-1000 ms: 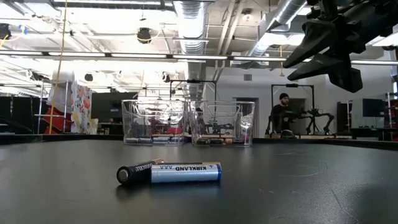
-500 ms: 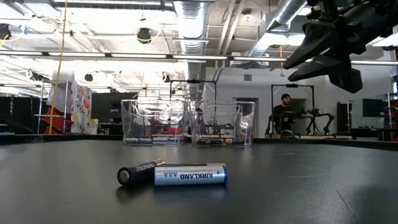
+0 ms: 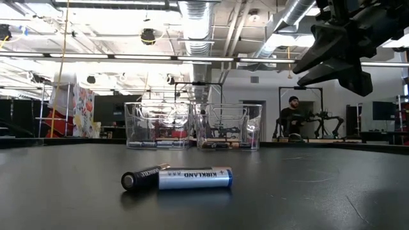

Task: Sort batteries
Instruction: Put the white battery into the left transparent bin

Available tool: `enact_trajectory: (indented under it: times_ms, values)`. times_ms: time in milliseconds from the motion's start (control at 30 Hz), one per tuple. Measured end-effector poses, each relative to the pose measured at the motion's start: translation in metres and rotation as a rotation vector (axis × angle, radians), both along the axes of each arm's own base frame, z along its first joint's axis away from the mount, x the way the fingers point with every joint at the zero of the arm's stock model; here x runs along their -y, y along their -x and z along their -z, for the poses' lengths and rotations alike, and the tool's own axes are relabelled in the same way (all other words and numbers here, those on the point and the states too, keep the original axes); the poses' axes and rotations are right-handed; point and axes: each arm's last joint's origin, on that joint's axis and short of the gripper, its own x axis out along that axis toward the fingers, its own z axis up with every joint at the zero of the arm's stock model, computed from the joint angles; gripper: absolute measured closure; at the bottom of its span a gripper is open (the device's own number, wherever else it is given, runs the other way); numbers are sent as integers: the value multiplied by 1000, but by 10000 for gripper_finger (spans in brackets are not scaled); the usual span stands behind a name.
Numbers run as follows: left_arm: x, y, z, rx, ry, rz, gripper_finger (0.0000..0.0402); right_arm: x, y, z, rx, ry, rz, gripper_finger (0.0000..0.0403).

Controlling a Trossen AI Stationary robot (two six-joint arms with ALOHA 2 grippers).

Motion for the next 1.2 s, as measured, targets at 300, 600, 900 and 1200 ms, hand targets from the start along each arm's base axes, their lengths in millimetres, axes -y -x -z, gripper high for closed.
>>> enact_trajectory:
  times_ms: [300,600,900,1200]
  values:
    - [-12,-32,-14,-24,2,-52,376,2,-1,0,-24,116,-60,281]
    - [-67,-76,-54,170,-94,-205,375,9,-3,0,-62,267,-125,281]
    - [-163,-118,-116,365,-169,-327,375,9,-3,0,-81,327,-160,281]
    - [-291,-127,-175,522,-244,-385,375,7,4,7,-162,325,-173,281]
